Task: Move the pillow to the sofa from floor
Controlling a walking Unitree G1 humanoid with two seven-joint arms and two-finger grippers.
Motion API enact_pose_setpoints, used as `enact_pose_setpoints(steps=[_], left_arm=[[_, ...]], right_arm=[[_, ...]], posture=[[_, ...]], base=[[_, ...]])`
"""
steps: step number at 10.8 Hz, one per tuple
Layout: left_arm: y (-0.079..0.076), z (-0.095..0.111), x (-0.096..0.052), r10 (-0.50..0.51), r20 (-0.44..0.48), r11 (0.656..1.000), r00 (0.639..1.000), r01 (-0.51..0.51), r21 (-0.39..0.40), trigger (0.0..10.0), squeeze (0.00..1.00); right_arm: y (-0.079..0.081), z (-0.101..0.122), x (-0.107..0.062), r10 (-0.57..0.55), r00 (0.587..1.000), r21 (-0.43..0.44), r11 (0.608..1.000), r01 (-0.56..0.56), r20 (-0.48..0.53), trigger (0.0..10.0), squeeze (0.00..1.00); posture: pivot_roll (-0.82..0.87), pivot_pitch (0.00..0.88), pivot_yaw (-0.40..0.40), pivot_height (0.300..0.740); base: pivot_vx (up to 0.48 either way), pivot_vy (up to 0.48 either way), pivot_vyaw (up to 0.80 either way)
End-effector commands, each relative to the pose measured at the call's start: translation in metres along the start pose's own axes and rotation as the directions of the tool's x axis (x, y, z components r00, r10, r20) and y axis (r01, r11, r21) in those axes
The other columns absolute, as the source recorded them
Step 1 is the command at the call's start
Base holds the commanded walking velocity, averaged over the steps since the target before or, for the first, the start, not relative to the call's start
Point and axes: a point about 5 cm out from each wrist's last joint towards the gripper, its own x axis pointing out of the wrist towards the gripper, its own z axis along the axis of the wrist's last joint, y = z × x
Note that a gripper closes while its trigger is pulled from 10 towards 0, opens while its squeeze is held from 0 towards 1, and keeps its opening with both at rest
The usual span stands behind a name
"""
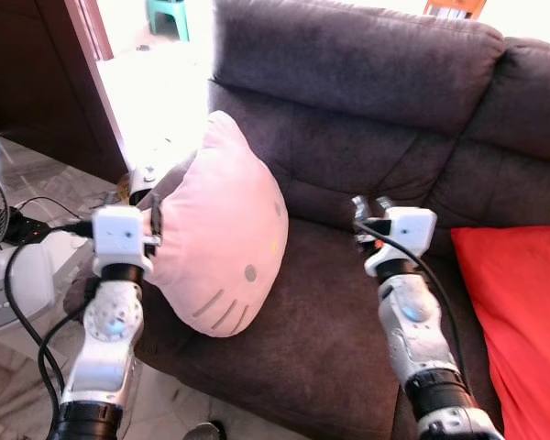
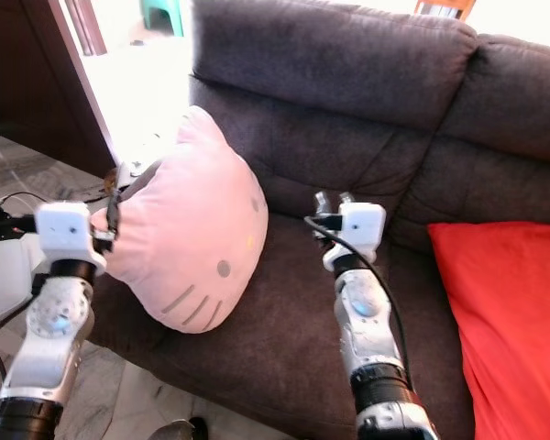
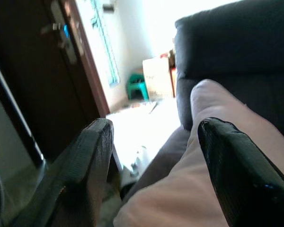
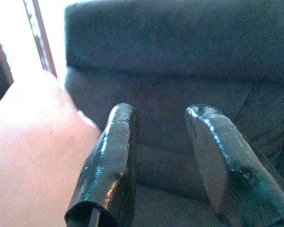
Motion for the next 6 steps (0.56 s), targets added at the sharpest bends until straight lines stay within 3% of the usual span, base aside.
enact_pose_setpoints(steps=[1, 2, 3, 6], left_arm=[[-0.006, 0.013, -0.002, -0.03, 0.068, 1.0, 0.997, 0.03, 0.008, 10.0, 0.0], [-0.011, 0.013, -0.003, -0.075, 0.077, 0.997, 0.994, 0.073, 0.026, 10.0, 0.0], [-0.021, -0.003, -0.008, -0.137, 0.003, 0.99, 0.991, 0.137, -0.012, 10.0, 0.0], [-0.012, -0.004, -0.009, -0.083, -0.015, 0.996, 0.996, 0.082, -0.039, 10.0, 0.0]], right_arm=[[-0.007, 0.01, -0.003, -0.04, 0.997, -0.021, 0.999, 0.041, 0.063, 10.0, 0.0], [-0.008, 0.008, -0.007, -0.042, 0.997, -0.036, 0.998, 0.044, 0.06, 10.0, 0.0], [-0.006, -0.005, -0.013, -0.033, 0.999, -0.046, 0.998, 0.033, 0.0, 10.0, 0.0], [-0.006, -0.004, -0.013, -0.044, 0.999, -0.051, 0.998, 0.044, -0.004, 10.0, 0.0]], posture=[[0.21, 0.059, -0.041, 0.74], [0.2, 0.053, -0.04, 0.74], [0.2, 0.068, -0.036, 0.74], [0.2, 0.119, -0.04, 0.74]], base=[[0.0, 0.0, 0.0], [0.0, 0.0, 0.0], [0.0, 0.0, 0.0], [0.0, 0.0, 0.0]])
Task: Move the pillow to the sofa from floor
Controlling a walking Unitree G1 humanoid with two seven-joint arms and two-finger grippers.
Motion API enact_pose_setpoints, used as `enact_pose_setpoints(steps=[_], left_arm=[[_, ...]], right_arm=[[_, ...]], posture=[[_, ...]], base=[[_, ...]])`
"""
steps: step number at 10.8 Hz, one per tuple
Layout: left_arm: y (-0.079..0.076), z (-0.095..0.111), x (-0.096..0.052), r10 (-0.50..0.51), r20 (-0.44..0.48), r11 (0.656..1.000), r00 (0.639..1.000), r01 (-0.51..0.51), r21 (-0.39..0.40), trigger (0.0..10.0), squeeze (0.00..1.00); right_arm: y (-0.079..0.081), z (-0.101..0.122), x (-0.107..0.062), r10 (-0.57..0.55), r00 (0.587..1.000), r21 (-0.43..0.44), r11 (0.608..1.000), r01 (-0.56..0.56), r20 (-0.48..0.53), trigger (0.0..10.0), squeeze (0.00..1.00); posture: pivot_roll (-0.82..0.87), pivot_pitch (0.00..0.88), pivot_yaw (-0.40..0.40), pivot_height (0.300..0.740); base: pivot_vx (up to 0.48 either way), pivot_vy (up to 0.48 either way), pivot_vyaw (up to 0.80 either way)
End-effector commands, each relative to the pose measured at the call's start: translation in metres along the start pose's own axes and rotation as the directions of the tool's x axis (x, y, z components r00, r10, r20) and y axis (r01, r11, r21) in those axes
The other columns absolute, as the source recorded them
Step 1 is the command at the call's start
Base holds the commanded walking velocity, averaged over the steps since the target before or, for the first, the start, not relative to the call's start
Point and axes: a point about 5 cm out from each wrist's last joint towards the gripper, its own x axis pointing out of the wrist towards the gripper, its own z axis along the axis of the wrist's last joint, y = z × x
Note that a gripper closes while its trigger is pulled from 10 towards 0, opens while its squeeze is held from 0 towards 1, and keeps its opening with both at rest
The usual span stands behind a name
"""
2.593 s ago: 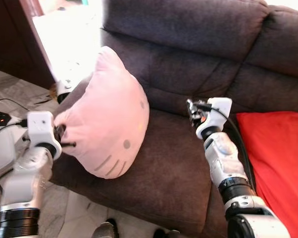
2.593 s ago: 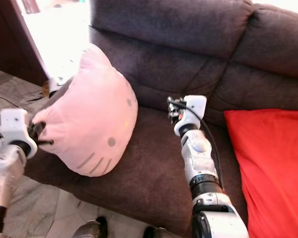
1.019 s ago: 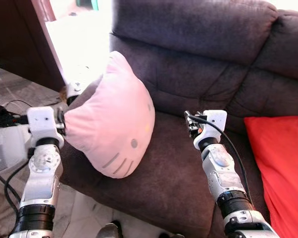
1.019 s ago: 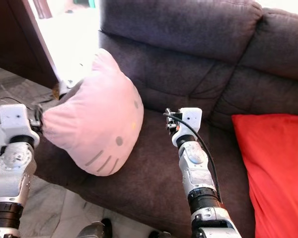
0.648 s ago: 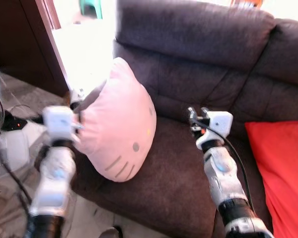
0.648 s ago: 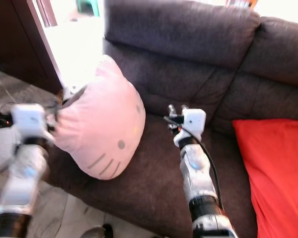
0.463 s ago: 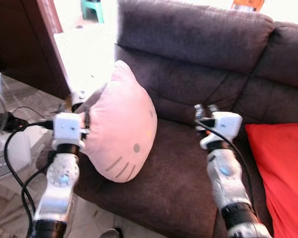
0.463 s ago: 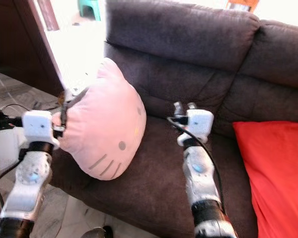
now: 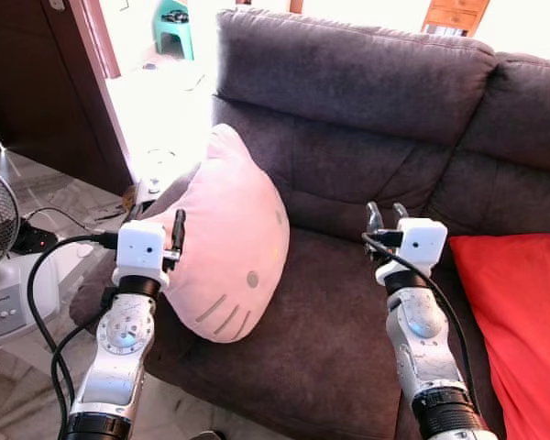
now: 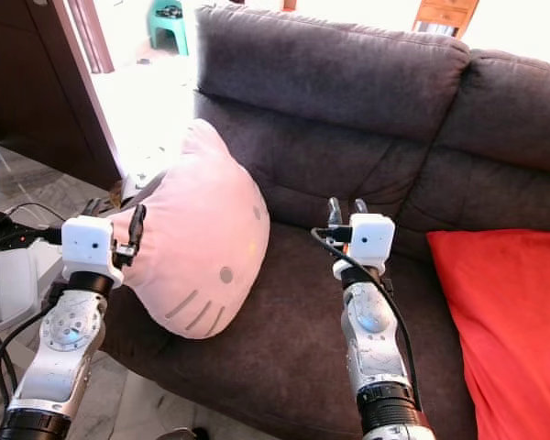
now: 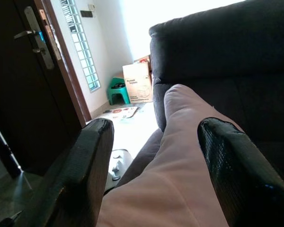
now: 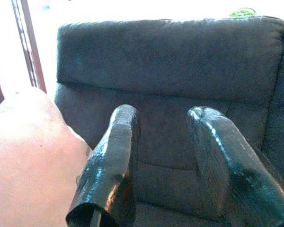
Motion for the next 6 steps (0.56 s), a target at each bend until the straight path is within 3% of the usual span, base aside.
enact_pose_setpoints(steps=[1, 4, 6], left_arm=[[0.0024, 0.0048, 0.0006, 0.016, 0.014, 1.0, 1.0, -0.016, 0.001, 10.0, 0.0], [0.0004, 0.0041, 0.0004, 0.014, 0.015, 1.0, 1.0, -0.014, -0.002, 10.0, 0.0], [0.0022, 0.0028, 0.0004, 0.017, 0.01, 1.0, 1.0, -0.017, 0.0, 10.0, 0.0]], right_arm=[[0.0001, 0.0032, 0.0025, 0.0, 1.0, -0.008, 1.0, 0.0, 0.004, 10.0, 0.0], [0.0002, 0.0089, 0.0113, -0.008, 1.0, 0.003, 1.0, 0.007, 0.01, 10.0, 0.0], [0.0029, 0.0077, 0.0117, -0.001, 1.0, 0.025, 1.0, 0.001, 0.0, 10.0, 0.0]], posture=[[0.2, 0.131, -0.043, 0.74], [0.2, 0.151, -0.048, 0.74], [0.19, 0.156, -0.048, 0.74]], base=[[0.0, 0.0, 0.0], [0.0, 0.0, 0.0], [0.0, 0.0, -0.76]])
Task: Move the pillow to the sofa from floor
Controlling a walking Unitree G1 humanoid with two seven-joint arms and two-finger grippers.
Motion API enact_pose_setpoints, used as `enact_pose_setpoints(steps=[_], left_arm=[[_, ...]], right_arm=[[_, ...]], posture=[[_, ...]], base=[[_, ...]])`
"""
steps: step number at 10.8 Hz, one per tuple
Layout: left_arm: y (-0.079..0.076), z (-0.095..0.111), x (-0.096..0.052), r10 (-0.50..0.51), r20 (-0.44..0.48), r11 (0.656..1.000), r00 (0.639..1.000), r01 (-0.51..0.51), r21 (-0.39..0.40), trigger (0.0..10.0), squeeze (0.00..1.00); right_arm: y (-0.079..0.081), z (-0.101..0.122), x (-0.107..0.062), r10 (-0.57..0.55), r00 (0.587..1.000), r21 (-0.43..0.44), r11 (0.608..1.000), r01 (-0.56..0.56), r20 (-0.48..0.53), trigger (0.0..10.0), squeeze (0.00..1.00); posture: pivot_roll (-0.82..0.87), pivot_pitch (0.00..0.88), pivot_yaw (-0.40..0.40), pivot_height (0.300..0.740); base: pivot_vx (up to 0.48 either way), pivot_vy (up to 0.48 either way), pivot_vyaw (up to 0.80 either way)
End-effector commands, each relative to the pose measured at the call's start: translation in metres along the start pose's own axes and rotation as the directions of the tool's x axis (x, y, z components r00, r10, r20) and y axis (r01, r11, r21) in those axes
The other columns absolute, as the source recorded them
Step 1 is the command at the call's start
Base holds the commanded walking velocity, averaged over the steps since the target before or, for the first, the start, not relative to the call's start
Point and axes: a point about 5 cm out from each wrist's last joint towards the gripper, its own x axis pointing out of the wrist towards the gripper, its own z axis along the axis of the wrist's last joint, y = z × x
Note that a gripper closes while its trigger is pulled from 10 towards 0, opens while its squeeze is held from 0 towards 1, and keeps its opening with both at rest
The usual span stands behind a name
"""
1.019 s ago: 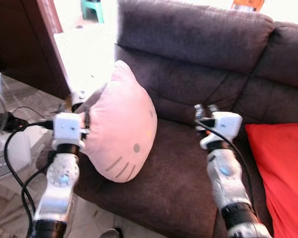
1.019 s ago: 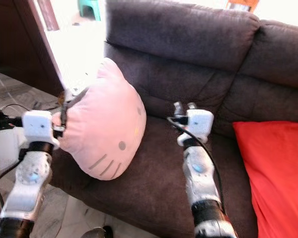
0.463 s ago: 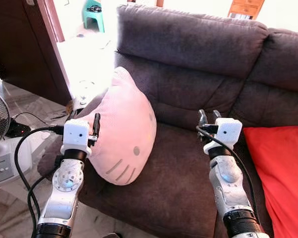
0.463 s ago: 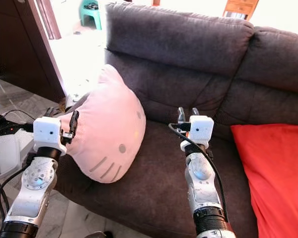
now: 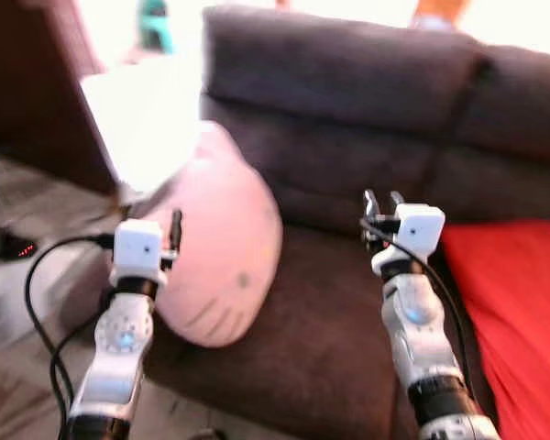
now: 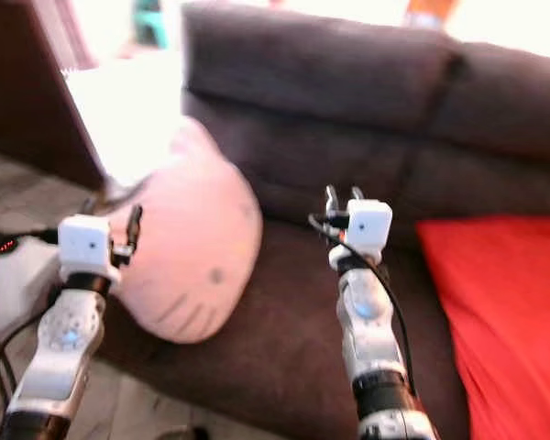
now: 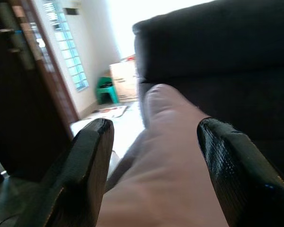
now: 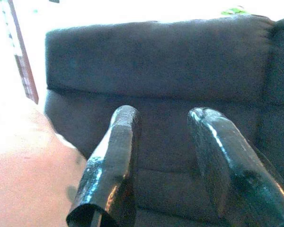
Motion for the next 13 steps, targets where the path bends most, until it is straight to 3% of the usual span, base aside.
enact_pose_setpoints(steps=[1, 4, 6, 13], left_arm=[[-0.0005, 0.0031, 0.0008, -0.001, 0.012, 1.0, 1.0, 0.001, 0.001, 10.0, 0.0], [0.0006, 0.0038, 0.0016, 0.006, 0.018, 1.0, 1.0, -0.006, 0.001, 10.0, 0.0], [0.0016, 0.0043, 0.0011, 0.012, 0.021, 1.0, 1.0, -0.012, 0.004, 10.0, 0.0], [-0.0005, 0.0058, 0.0007, 0.008, 0.034, 1.0, 0.999, -0.008, -0.005, 10.0, 0.0]], right_arm=[[-0.0012, -0.0018, -0.0009, 0.001, 1.0, -0.007, 1.0, -0.001, -0.01, 10.0, 0.0], [0.0012, -0.0009, 0.0009, 0.002, 1.0, -0.004, 1.0, -0.002, -0.006, 10.0, 0.0], [0.0008, -0.0024, 0.0003, -0.001, 1.0, 0.002, 1.0, 0.001, -0.015, 10.0, 0.0], [0.0029, -0.0054, -0.0025, 0.016, 1.0, -0.009, 1.0, -0.016, -0.015, 10.0, 0.0]], posture=[[0.2, 0.157, -0.049, 0.74], [0.2, 0.161, -0.053, 0.74], [0.19, 0.16, -0.054, 0.74], [0.2, 0.145, -0.056, 0.74]], base=[[0.0, 0.0, 0.0], [0.0, -0.085, 0.0], [0.0, -0.274, -0.62], [0.0, -0.165, 0.0]])
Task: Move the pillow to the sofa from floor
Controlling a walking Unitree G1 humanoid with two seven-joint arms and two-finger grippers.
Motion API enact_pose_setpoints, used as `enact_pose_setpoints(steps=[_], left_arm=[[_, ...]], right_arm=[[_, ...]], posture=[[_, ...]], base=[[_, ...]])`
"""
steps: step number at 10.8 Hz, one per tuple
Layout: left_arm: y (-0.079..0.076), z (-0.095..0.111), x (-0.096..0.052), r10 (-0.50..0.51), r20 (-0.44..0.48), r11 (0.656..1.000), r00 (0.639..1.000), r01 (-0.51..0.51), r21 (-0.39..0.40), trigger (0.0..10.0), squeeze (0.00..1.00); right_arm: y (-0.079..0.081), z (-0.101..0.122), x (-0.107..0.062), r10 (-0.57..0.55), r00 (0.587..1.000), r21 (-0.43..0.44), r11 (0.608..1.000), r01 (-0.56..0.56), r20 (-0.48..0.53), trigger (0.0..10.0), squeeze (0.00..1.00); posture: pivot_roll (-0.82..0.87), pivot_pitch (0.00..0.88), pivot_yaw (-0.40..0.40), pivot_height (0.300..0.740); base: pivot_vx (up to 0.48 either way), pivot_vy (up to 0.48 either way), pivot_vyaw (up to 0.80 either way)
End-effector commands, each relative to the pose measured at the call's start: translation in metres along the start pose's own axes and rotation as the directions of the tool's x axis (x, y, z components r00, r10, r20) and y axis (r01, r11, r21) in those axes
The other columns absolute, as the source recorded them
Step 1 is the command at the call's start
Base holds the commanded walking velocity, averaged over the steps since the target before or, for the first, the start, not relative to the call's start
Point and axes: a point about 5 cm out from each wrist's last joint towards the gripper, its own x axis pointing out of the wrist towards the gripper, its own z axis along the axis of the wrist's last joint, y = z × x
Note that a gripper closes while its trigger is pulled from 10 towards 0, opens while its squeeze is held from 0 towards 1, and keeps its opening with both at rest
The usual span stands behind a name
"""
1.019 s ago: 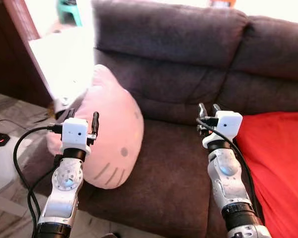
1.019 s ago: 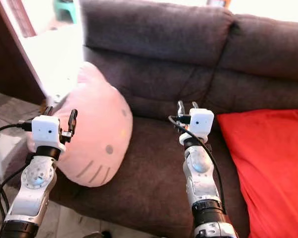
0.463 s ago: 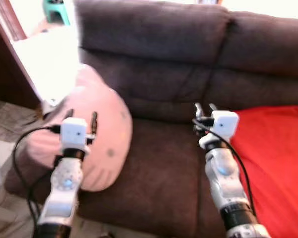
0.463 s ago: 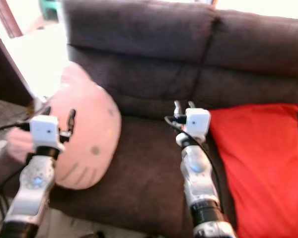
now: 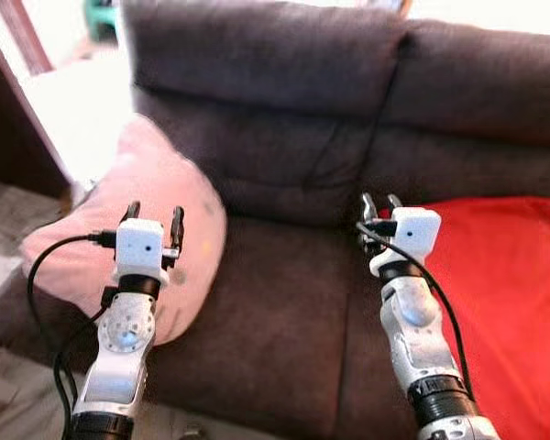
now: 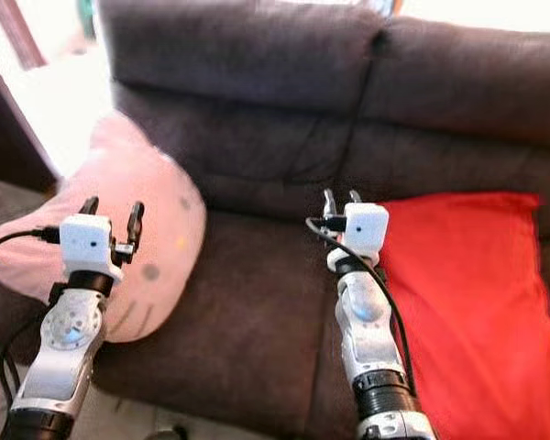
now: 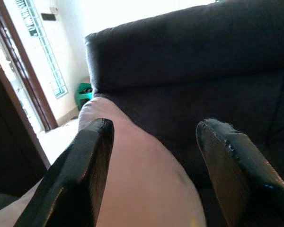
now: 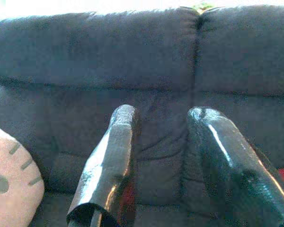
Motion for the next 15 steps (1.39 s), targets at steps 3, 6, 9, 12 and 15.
enact_pose_setpoints(steps=[3, 6, 9, 12, 15], left_arm=[[0.0014, 0.0039, -0.001, 0.002, 0.026, 1.0, 1.0, -0.002, 0.0, 10.0, 0.0], [0.001, 0.0033, -0.003, 0.001, 0.025, 1.0, 1.0, -0.001, -0.004, 10.0, 0.0], [0.0007, 0.0048, -0.0028, 0.005, 0.036, 1.0, 0.999, -0.005, -0.009, 10.0, 0.0], [-0.0001, 0.0052, -0.0031, 0.005, 0.039, 1.0, 0.999, -0.004, -0.011, 10.0, 0.0], [0.0005, 0.0066, -0.003, 0.006, 0.048, 1.0, 0.999, -0.005, -0.015, 10.0, 0.0]], right_arm=[[0.0007, -0.0044, -0.0022, -0.002, 1.0, 0.005, 1.0, 0.002, -0.018, 10.0, 0.0], [0.0013, -0.0074, -0.0037, -0.001, 1.0, 0.0, 1.0, 0.001, -0.03, 10.0, 0.0], [-0.0016, -0.0068, -0.0027, -0.005, 0.999, -0.007, 1.0, 0.005, -0.031, 10.0, 0.0], [-0.002, -0.0086, -0.0037, -0.005, 0.999, -0.011, 1.0, 0.005, -0.038, 10.0, 0.0], [-0.0019, -0.0093, -0.0042, -0.008, 0.999, -0.012, 1.0, 0.008, -0.043, 10.0, 0.0]], posture=[[0.2, 0.145, -0.057, 0.74], [0.19, 0.153, -0.057, 0.74], [0.19, 0.164, -0.06, 0.74], [0.2, 0.169, -0.061, 0.74], [0.19, 0.171, -0.061, 0.74]], base=[[0.0, -0.096, 0.0], [0.0, -0.099, 0.0], [0.0, -0.296, 0.0], [0.0, -0.303, 0.0], [0.0, -0.335, 0.0]])
